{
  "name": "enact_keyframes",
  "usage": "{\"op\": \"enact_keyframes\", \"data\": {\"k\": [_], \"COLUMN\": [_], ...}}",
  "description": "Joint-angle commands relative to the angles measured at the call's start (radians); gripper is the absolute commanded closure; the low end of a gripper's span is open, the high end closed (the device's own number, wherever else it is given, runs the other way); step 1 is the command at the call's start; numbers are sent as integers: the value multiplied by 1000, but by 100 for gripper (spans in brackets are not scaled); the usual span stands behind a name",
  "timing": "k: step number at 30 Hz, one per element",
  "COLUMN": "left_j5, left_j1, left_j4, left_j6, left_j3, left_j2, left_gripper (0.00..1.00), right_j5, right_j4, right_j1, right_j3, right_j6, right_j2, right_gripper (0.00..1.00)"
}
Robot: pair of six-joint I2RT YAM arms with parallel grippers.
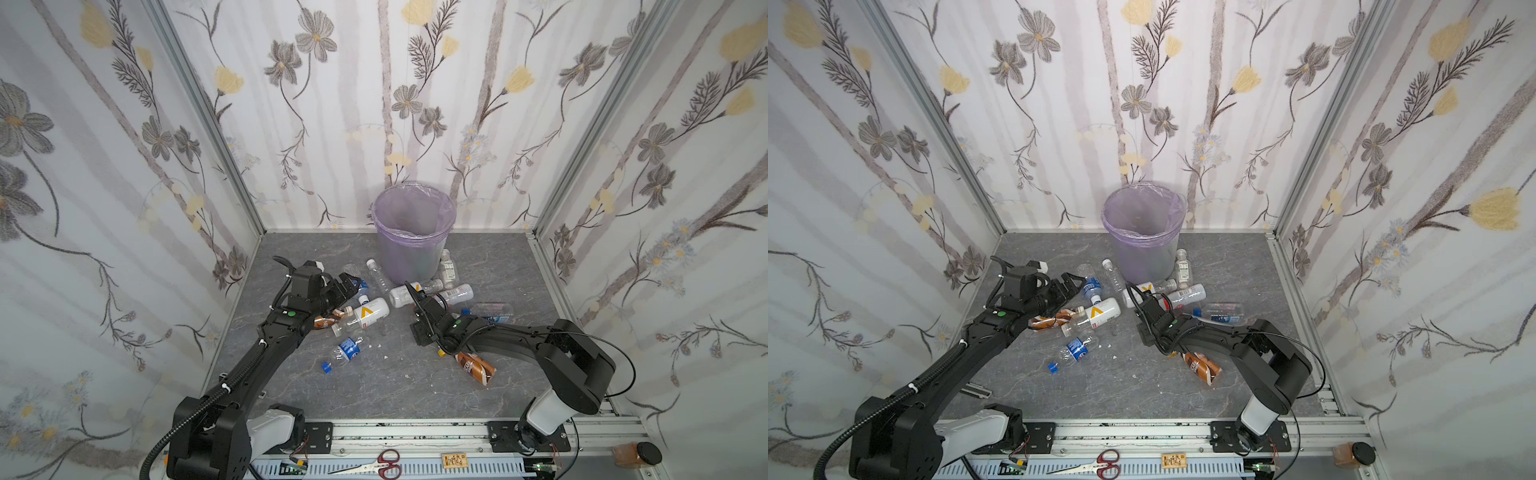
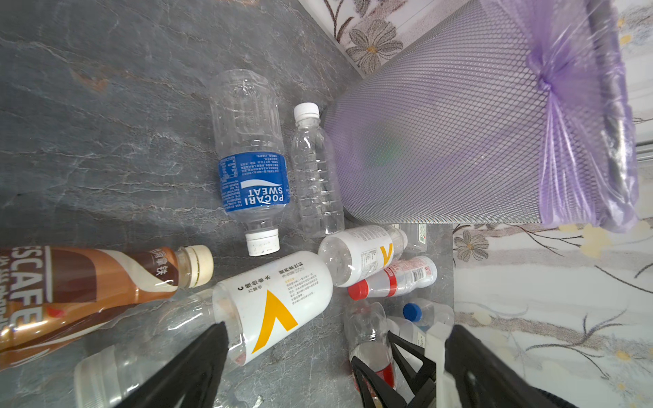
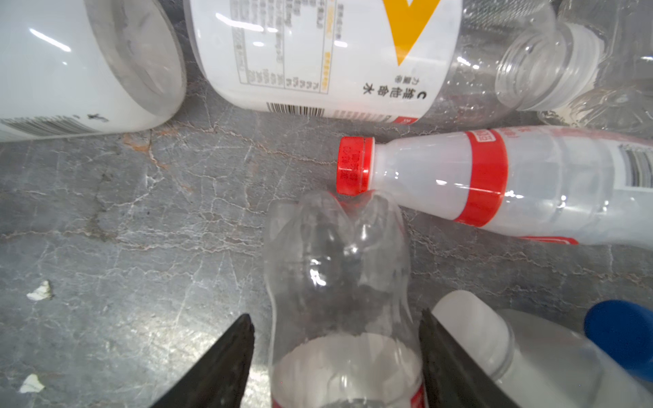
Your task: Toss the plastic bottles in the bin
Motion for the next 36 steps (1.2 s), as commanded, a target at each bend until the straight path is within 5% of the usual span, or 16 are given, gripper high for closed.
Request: {"op": "enact_keyframes", "data": {"k": [1, 9, 22, 36], "left_j5": [13, 11, -55, -17], "left_j1": [-1, -4, -38, -144], "left_j4": [55, 61, 62, 116], "left_j6": [-20, -14, 17, 126], "left_j3": [-10, -23, 31, 243], "left_j2": [-1, -7, -55, 2], "left_gripper": [0, 0, 0, 0], "right_j5": [-7, -16, -16, 131], "right_j4": [28, 37, -27, -6], "right_j1": [0, 0, 1, -98], "right_j3": [7, 33, 144, 592], "right_j6": [17, 13, -56, -245], "right_j2": [19, 43, -118, -202], "right_gripper": [30, 45, 46, 47]}}
